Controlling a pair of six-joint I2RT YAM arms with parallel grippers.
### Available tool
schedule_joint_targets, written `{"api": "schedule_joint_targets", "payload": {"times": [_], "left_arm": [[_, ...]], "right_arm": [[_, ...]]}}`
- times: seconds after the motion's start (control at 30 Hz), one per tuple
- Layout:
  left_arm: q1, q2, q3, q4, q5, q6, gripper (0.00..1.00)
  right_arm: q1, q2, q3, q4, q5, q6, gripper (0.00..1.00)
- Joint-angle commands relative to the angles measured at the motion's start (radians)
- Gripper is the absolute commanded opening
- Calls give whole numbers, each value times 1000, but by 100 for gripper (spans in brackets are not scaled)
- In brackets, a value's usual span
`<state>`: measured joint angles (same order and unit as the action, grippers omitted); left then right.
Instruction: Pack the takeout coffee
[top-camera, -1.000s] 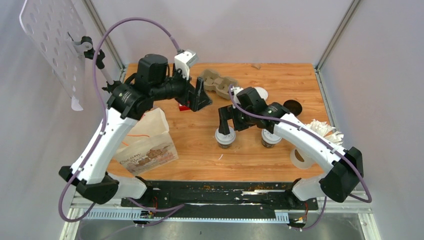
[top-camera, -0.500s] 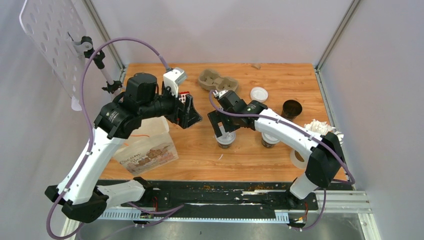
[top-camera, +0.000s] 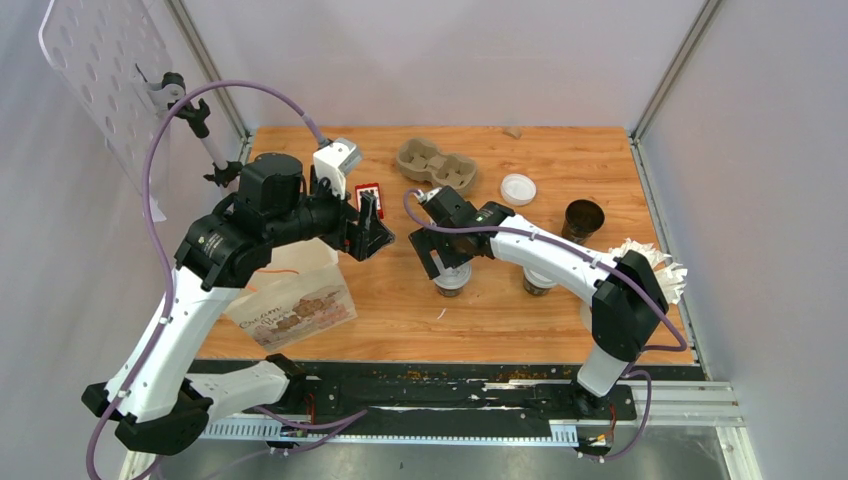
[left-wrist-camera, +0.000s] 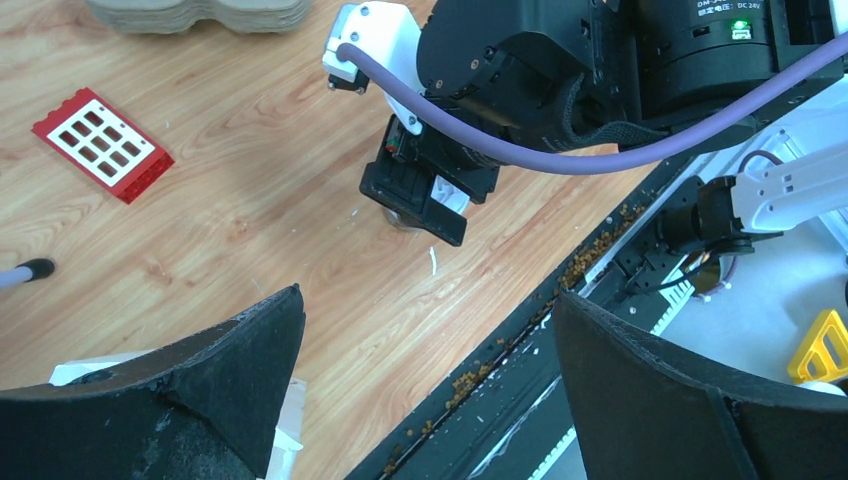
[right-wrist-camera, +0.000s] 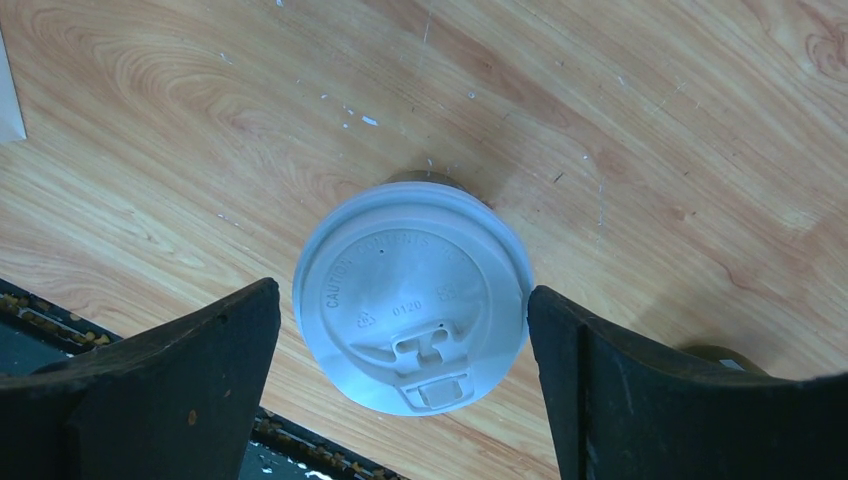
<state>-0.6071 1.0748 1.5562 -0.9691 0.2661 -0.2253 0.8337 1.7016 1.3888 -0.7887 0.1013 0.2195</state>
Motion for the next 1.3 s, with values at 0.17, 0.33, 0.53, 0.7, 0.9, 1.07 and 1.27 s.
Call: {"api": "schedule_joint_targets", "payload": {"times": [0.17,0.33,0.53,0.7,0.9,1.07,1.27], "left_arm": [[-2,-26,-2,1,-51,26,100],[-2,-31,-5,-3,-59,27,100],[-1,-34,-4,-16,-71,34,100],[-2,-36,10,-33,-87,44,100],[-2,-41,9,-36,-89,44,100],[-2,-41,3,-27,-85,41,100],[-1,-35,6,-22,-83,41,100]], "right_arm": [[8,-9,1,27,41,-7,84],[8,-12,-5,19,50,-6,81],[8,-21,-15,14,60,-5,78],[10,-18,-20,26,39,3,83],[13,-7,-22,15,43,9,82],[15,-12,-15,-5,54,8,75],[13,-51,-30,-6,34,12,63]]}}
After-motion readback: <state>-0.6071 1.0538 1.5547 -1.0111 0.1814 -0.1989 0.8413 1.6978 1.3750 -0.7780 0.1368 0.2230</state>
